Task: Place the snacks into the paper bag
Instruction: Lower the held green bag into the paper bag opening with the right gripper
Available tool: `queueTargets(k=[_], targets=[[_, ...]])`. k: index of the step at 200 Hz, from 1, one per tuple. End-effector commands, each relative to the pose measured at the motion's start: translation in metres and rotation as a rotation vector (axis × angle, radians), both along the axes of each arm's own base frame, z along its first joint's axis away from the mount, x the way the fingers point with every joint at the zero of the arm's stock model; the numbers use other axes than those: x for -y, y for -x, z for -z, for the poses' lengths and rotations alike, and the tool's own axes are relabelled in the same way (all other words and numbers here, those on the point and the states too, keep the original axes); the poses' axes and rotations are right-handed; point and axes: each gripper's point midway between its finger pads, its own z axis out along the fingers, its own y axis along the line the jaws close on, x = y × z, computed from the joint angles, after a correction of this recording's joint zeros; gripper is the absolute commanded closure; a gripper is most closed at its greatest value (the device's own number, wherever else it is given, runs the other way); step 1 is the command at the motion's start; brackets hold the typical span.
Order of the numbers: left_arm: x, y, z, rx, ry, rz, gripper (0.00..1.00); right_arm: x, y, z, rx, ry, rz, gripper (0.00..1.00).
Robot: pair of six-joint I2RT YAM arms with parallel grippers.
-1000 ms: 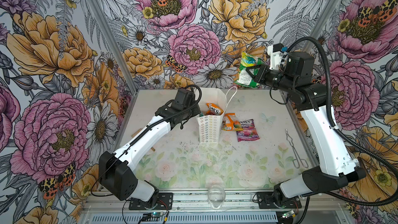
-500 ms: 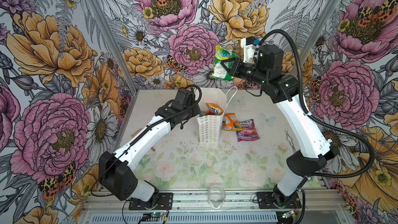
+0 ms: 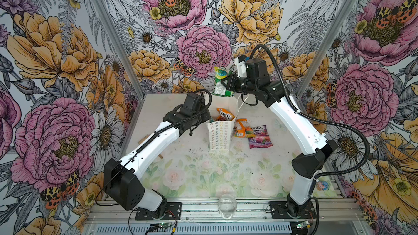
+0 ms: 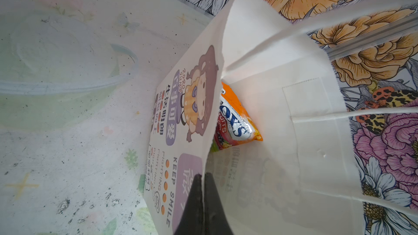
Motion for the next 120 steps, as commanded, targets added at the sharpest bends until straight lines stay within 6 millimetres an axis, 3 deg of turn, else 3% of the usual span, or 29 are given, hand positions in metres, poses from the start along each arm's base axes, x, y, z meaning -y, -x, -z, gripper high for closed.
queueTargets(k=[1,120], targets=[[0.0,0.003,-0.013,0.03,0.01,0.011,1.0,0.005,0.01,-0.007,0.011,-0.004,0.019,1.0],[0.001,0.002,-0.013,0.029,0.015,0.012,1.0,0.004,0.027,0.052,-0.088,0.149,0.031,1.0]])
